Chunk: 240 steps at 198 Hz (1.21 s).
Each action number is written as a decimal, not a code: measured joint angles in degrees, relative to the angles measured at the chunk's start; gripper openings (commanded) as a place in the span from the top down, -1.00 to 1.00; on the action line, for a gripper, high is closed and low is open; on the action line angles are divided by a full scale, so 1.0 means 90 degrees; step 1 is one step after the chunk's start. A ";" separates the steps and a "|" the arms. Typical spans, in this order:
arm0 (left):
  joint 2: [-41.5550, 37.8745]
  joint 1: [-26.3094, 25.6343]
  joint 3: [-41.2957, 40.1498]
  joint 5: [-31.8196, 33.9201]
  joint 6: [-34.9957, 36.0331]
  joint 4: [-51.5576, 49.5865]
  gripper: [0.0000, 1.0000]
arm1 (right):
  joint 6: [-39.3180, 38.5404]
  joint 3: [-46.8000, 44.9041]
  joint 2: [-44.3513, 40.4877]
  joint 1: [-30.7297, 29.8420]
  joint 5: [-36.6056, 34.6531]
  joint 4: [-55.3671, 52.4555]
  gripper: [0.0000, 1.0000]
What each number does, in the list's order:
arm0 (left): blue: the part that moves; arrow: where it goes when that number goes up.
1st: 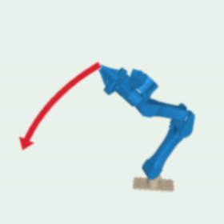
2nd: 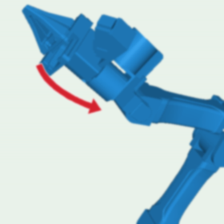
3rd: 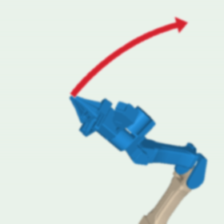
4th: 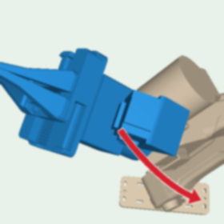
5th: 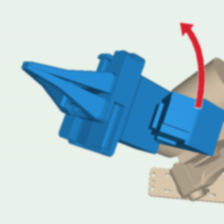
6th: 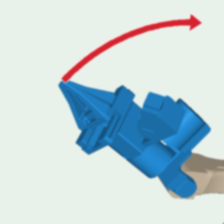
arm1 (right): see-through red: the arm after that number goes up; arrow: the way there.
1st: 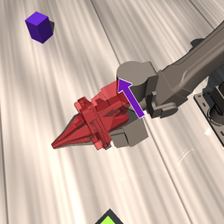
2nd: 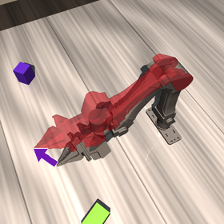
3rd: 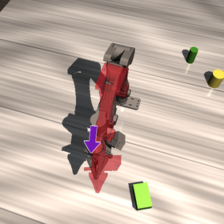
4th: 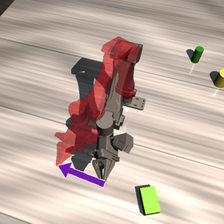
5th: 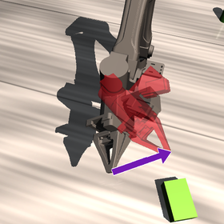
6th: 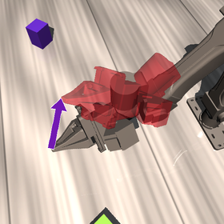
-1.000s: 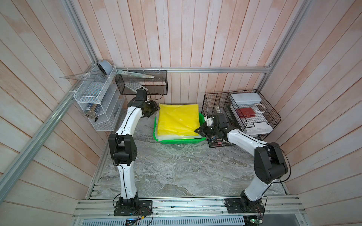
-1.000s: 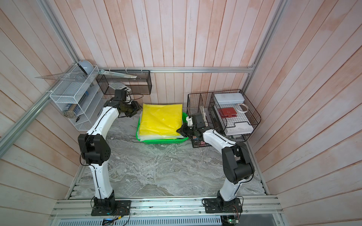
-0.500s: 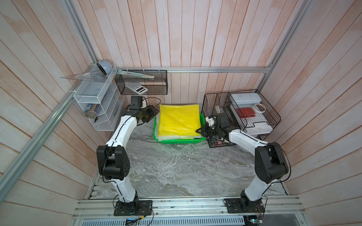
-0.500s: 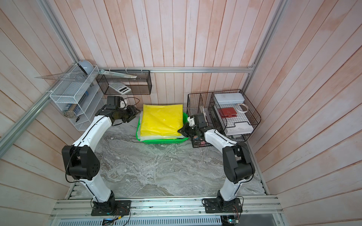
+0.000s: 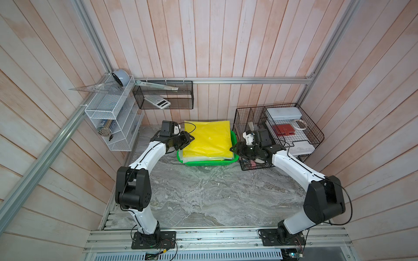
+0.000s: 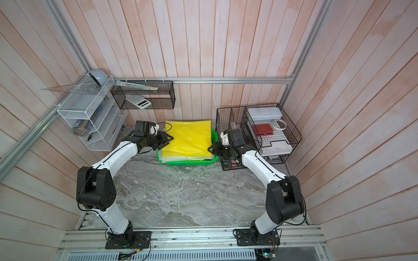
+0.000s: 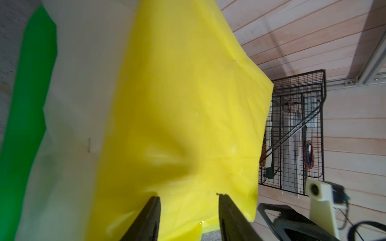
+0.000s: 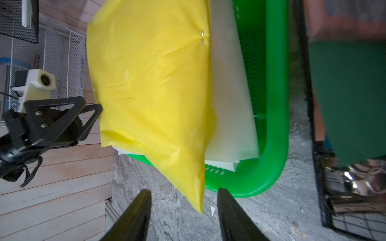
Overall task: Put the folded raincoat in the basket
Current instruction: Place the raincoat in the basket.
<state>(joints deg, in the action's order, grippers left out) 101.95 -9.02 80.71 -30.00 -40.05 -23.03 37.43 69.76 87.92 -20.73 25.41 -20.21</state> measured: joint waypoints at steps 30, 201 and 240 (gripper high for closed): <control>0.0029 0.0041 -0.0359 0.0056 -0.0007 0.0083 0.03 | -0.0486 0.0806 -0.0121 0.0000 -0.0243 -0.0274 0.05; 0.0087 0.0041 -0.0544 0.0219 0.0097 0.0143 0.02 | -0.0466 0.5025 0.4340 -0.0350 -0.0372 -0.0967 0.45; 0.0124 0.0053 -0.0554 0.0216 0.0138 0.0138 0.02 | -0.0478 0.5100 0.4350 -0.0255 -0.0459 -0.1093 0.43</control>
<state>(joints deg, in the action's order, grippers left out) 103.07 -8.54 75.72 -28.05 -38.81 -21.78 33.12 115.66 127.07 -23.03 21.28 -30.04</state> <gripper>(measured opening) 0.489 0.280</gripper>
